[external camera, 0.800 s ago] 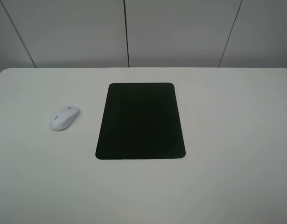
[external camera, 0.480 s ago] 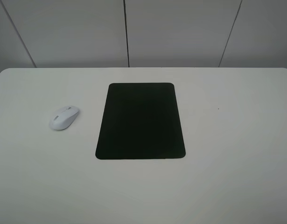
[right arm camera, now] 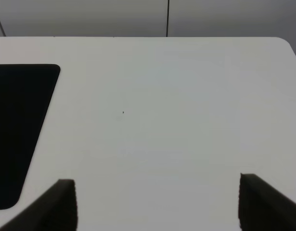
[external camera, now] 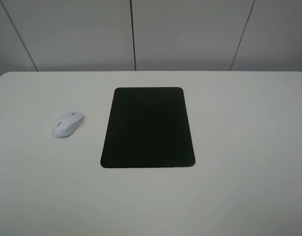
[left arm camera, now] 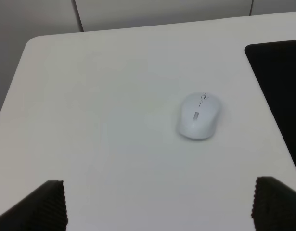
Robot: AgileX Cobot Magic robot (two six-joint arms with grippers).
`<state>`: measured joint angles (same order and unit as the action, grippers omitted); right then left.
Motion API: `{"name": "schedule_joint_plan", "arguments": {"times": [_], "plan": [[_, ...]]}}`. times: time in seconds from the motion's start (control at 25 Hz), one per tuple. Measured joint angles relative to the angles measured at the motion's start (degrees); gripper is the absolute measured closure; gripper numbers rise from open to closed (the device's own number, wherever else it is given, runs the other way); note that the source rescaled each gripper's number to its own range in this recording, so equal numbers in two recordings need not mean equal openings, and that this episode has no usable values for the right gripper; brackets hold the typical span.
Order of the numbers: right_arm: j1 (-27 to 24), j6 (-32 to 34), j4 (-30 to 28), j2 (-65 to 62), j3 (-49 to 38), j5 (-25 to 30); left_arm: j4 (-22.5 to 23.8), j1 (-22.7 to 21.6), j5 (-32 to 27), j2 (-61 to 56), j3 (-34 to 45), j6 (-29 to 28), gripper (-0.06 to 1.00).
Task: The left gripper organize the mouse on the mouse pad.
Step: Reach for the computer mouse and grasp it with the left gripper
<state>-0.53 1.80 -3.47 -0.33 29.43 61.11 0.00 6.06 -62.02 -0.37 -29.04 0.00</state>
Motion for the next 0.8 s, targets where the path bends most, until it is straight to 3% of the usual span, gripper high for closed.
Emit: {"name": "schedule_joint_plan", "arguments": {"times": [0.8], "plan": [[0.0, 0.0, 0.0, 0.0, 0.0, 0.0, -0.6, 0.0, 0.0, 0.0, 0.0, 0.0, -0.06]]}}
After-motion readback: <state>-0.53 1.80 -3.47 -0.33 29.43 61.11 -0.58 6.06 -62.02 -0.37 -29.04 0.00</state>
